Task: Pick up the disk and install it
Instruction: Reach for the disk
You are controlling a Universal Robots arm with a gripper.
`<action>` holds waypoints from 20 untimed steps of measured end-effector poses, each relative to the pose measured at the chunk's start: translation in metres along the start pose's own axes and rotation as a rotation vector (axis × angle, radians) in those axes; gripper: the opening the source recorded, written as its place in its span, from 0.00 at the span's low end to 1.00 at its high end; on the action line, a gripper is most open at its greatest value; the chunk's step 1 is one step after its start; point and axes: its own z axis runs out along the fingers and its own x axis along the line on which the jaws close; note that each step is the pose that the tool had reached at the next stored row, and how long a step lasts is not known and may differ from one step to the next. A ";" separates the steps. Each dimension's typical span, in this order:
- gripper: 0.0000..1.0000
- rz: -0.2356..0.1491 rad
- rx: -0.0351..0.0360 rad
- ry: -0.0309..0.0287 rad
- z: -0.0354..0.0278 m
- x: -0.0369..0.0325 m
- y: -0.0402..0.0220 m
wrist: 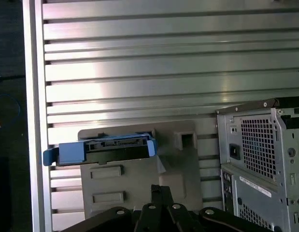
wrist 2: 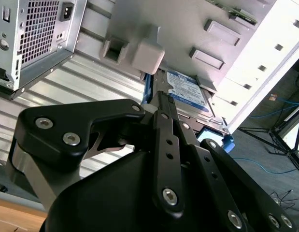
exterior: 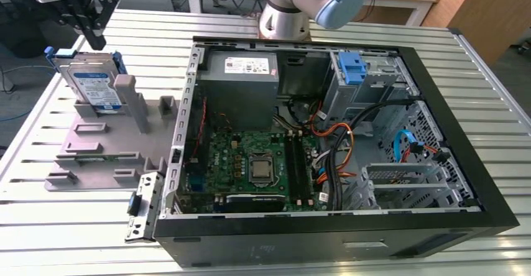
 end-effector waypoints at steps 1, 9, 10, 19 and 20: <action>0.11 0.000 0.0000 -0.0001 0.0001 0.0004 0.0000; 0.11 0.001 0.0025 0.0292 0.0006 0.0006 0.0000; 0.11 0.002 0.0034 0.0401 0.0007 0.0006 0.0000; 0.11 0.002 0.0043 0.0493 0.0015 0.0025 0.0028; 0.11 0.002 0.0042 0.0491 0.0020 0.0039 0.0049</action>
